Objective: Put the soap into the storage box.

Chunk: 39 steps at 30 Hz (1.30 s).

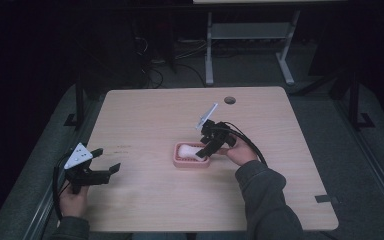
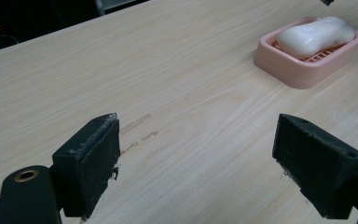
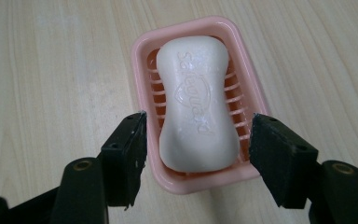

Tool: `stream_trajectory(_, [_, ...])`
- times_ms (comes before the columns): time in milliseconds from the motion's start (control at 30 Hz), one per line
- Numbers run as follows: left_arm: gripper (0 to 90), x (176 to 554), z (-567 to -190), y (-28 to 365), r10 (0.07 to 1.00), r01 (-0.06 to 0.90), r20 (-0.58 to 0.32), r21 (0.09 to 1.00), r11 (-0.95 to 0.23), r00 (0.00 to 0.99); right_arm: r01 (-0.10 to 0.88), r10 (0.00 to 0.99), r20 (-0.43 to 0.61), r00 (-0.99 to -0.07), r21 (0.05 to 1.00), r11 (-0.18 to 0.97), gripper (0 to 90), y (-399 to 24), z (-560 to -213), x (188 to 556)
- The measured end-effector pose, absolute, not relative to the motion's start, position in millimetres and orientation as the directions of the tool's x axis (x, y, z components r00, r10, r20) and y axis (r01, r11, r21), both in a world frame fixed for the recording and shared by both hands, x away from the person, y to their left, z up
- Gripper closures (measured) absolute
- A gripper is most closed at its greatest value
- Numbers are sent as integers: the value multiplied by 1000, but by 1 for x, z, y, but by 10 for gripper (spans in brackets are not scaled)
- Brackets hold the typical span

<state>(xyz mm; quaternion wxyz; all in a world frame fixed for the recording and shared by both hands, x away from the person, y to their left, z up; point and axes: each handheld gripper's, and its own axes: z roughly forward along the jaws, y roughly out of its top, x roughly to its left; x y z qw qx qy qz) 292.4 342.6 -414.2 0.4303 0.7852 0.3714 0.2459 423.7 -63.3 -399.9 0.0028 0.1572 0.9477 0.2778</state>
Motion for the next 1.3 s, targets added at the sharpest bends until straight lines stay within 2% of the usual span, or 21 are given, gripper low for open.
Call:
stream_trajectory(667, [145,292,-415,341,794,375,63,857,-353,604,330,352,68,-933,548,769,344,-102,-394,405])
stream_trajectory(1300, [145,292,-415,341,791,371,69,856,-360,608,390,411,92,-907,552,737,318,-140,-403,380])
